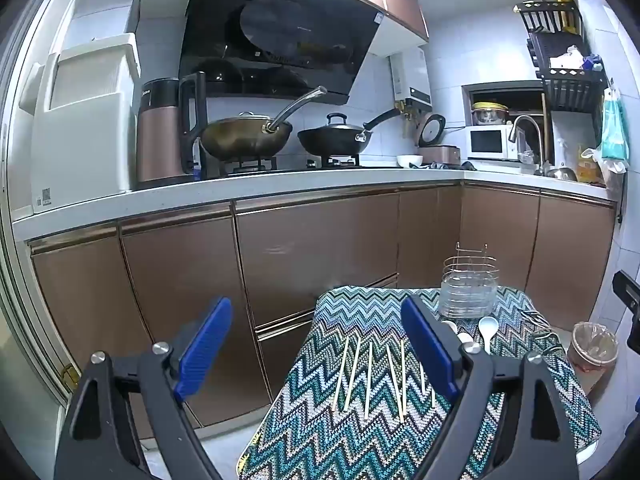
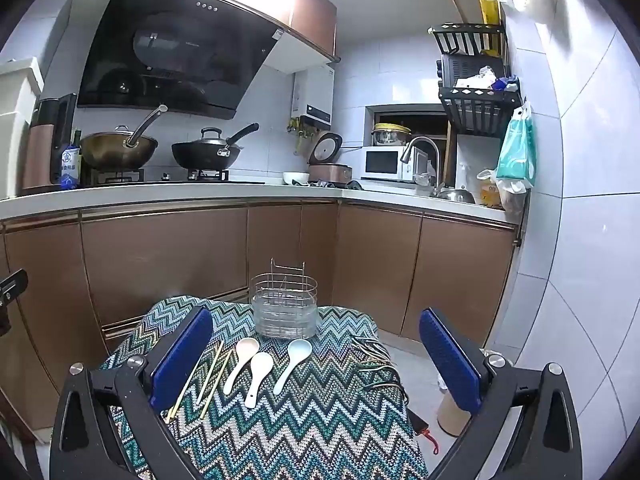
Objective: Organize utensils
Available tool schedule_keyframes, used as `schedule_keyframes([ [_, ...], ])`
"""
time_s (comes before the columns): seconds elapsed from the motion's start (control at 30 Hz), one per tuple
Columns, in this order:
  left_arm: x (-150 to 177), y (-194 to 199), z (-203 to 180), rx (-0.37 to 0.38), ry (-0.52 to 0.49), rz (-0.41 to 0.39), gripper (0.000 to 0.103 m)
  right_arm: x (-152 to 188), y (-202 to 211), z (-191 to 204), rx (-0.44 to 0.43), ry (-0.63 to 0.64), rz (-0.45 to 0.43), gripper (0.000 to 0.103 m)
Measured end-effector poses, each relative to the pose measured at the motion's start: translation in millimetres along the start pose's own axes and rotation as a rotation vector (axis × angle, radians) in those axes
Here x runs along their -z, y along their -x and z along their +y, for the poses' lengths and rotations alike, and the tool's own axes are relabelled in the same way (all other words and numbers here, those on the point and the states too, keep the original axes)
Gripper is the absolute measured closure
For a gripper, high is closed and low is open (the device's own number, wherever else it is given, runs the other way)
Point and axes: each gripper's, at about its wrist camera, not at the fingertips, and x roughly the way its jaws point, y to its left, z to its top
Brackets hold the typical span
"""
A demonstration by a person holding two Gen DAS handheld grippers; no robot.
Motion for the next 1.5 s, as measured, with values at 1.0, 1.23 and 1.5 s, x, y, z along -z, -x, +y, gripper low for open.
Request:
schedule_keyframes([
  [1.0,-22.6,-40.6,-20.3,-0.022,-0.041,0.025,0.017,-2.9,-39.4,-17.3,-0.064,-0.015,0.026,0.000],
  [1.23,-29.2,-57.5,-30.1,-0.019,-0.060,0.032,0.017,-6.0,-58.1,-20.6,-0.077,-0.017,0.045,0.000],
  [1.5,-32.9,-89.6,-37.7,-0.010,-0.059,0.081,0.017,-7.6,-87.5,-19.4,-0.101,-0.004,0.087,0.000],
])
